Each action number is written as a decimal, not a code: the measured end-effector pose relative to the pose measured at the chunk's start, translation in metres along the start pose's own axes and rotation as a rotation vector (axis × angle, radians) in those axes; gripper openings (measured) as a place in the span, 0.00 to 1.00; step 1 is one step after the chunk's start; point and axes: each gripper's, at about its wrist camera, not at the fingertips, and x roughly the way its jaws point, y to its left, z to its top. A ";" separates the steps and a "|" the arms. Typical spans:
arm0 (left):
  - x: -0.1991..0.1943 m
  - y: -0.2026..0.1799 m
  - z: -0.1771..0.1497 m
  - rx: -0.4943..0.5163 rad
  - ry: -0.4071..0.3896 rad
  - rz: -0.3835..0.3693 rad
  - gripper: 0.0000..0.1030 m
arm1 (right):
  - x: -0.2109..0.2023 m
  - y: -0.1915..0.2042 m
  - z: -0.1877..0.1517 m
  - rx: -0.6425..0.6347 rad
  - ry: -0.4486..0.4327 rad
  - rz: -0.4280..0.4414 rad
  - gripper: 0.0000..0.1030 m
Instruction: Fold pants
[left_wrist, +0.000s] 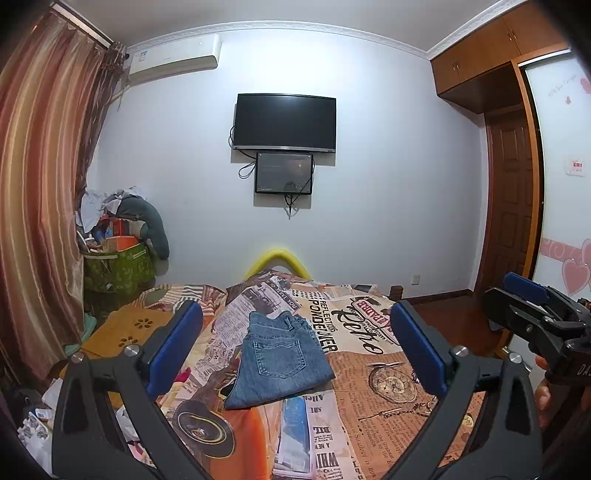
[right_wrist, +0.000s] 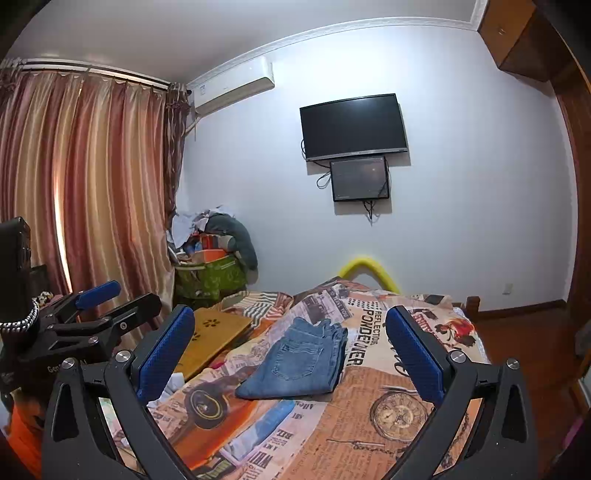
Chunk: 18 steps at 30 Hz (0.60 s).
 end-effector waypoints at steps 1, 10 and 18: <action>0.000 0.000 0.000 -0.002 0.001 -0.001 0.99 | 0.000 0.000 0.000 0.000 0.000 0.000 1.00; -0.003 -0.003 0.000 -0.005 -0.011 -0.017 0.99 | 0.000 0.000 0.000 0.000 0.000 0.000 1.00; -0.004 -0.006 0.001 0.012 -0.001 -0.031 0.99 | -0.001 0.001 -0.001 0.000 -0.001 -0.001 1.00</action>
